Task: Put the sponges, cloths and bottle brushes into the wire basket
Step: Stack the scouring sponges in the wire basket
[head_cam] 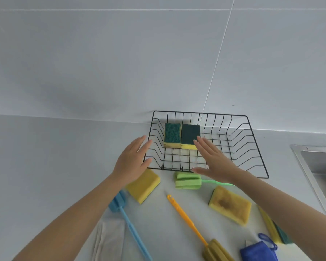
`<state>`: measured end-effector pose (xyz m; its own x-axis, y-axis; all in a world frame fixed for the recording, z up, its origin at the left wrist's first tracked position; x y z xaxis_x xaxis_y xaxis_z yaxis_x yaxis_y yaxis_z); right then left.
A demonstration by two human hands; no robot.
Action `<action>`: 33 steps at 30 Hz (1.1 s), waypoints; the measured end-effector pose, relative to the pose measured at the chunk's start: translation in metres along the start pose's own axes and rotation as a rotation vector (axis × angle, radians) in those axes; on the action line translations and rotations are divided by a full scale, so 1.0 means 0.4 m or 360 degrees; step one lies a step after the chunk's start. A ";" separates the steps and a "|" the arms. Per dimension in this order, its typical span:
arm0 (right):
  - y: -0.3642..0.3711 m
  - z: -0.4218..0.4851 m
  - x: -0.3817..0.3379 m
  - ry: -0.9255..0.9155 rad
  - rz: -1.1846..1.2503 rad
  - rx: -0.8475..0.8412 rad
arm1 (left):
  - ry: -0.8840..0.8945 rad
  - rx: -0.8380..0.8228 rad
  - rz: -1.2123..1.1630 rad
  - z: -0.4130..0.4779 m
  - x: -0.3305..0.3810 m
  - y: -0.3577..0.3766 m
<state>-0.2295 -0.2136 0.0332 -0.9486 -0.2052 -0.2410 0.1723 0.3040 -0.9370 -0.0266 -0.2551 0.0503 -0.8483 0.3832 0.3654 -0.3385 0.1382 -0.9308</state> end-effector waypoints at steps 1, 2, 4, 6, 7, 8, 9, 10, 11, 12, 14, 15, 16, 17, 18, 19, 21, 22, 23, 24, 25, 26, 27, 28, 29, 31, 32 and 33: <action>0.009 -0.026 0.005 0.0030 0.0027 -0.0001 | 0.0000 0.0029 0.0025 -0.023 -0.003 0.001; 0.018 -0.052 0.010 0.0061 0.0050 0.0008 | 0.0030 0.0057 0.0052 -0.045 0.001 0.005; 0.037 -0.100 0.020 0.0126 0.0093 0.0036 | 0.0045 0.0094 0.0074 -0.087 0.000 0.026; 0.058 -0.143 0.028 0.0180 0.0144 0.0062 | 0.0046 0.0047 0.0129 -0.123 -0.002 0.064; 0.066 -0.161 0.028 0.0190 0.0160 0.0082 | 0.0019 0.0005 0.0130 -0.137 -0.005 0.085; 0.070 -0.180 0.026 0.0191 0.0175 0.0125 | -0.0040 -0.0037 0.0105 -0.148 -0.010 0.101; 0.073 -0.199 0.025 0.0191 0.0197 0.0189 | -0.0116 -0.0096 0.0081 -0.158 -0.017 0.120; 0.075 -0.217 0.026 0.0202 0.0230 0.0253 | -0.0174 -0.0157 0.0077 -0.166 -0.023 0.138; 0.083 -0.233 0.029 0.0225 0.0263 0.0295 | -0.0214 -0.0192 0.0089 -0.173 -0.028 0.151; 0.094 -0.247 0.033 0.0249 0.0278 0.0311 | -0.0248 -0.0230 0.0118 -0.178 -0.031 0.162; 0.129 -0.263 0.037 0.0295 0.0232 0.0228 | -0.0294 -0.0302 0.0184 -0.184 -0.035 0.181; 0.153 -0.266 0.045 0.0335 0.0174 0.0137 | -0.0302 -0.0319 0.0210 -0.184 -0.034 0.187; 0.175 -0.268 0.056 0.0379 0.0105 0.0051 | -0.0309 -0.0317 0.0231 -0.183 -0.033 0.191; 0.191 -0.269 0.068 0.0422 0.0046 -0.0009 | -0.0321 -0.0303 0.0247 -0.180 -0.033 0.194; 0.202 -0.270 0.079 0.0464 0.0003 -0.0043 | -0.0336 -0.0291 0.0267 -0.177 -0.033 0.196; 0.210 -0.271 0.088 0.0507 -0.0034 -0.0061 | -0.0350 -0.0285 0.0291 -0.175 -0.032 0.198; 0.221 -0.272 0.102 0.0590 -0.0097 -0.0082 | -0.0391 -0.0274 0.0344 -0.169 -0.032 0.200; 0.224 -0.271 0.107 0.0620 -0.0125 -0.0085 | -0.0410 -0.0266 0.0369 -0.166 -0.032 0.198; 0.224 -0.269 0.109 0.0640 -0.0150 -0.0081 | -0.0425 -0.0259 0.0389 -0.163 -0.032 0.196; 0.224 -0.266 0.111 0.0654 -0.0168 -0.0077 | -0.0440 -0.0249 0.0400 -0.160 -0.033 0.194; 0.224 -0.263 0.114 0.0666 -0.0184 -0.0075 | -0.0458 -0.0241 0.0399 -0.156 -0.036 0.190; 0.224 -0.261 0.115 0.0676 -0.0204 -0.0081 | -0.0477 -0.0229 0.0387 -0.155 -0.040 0.186; 0.224 -0.260 0.116 0.0681 -0.0230 -0.0084 | -0.0491 -0.0215 0.0374 -0.153 -0.044 0.180; 0.222 -0.260 0.117 0.0685 -0.0253 -0.0087 | -0.0504 -0.0212 0.0370 -0.151 -0.049 0.176; 0.226 -0.258 0.117 0.0687 -0.0256 -0.0096 | -0.0514 -0.0220 0.0369 -0.153 -0.055 0.175; 0.234 -0.258 0.117 0.0694 -0.0201 -0.0114 | -0.0499 -0.0223 0.0361 -0.156 -0.061 0.173; 0.236 -0.259 0.113 0.0694 -0.0141 -0.0129 | -0.0488 -0.0229 0.0353 -0.159 -0.062 0.173; 0.235 -0.259 0.107 0.0681 -0.0068 -0.0130 | -0.0477 -0.0237 0.0337 -0.161 -0.062 0.172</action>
<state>-0.2815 -0.0977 -0.0390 -0.9819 0.1798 -0.0599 0.1254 0.3796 -0.9166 -0.0027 -0.1962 -0.0234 -0.9817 0.1372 0.1323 -0.0993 0.2244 -0.9694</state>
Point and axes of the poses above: each hand's wrist, its own z-axis towards the middle knuckle, its own y-axis out of the palm, x = y × z, the point moved 9 cm from there along z, towards the middle knuckle, and after that the axes turned 4 degrees about -z, right-handed, at the moved point
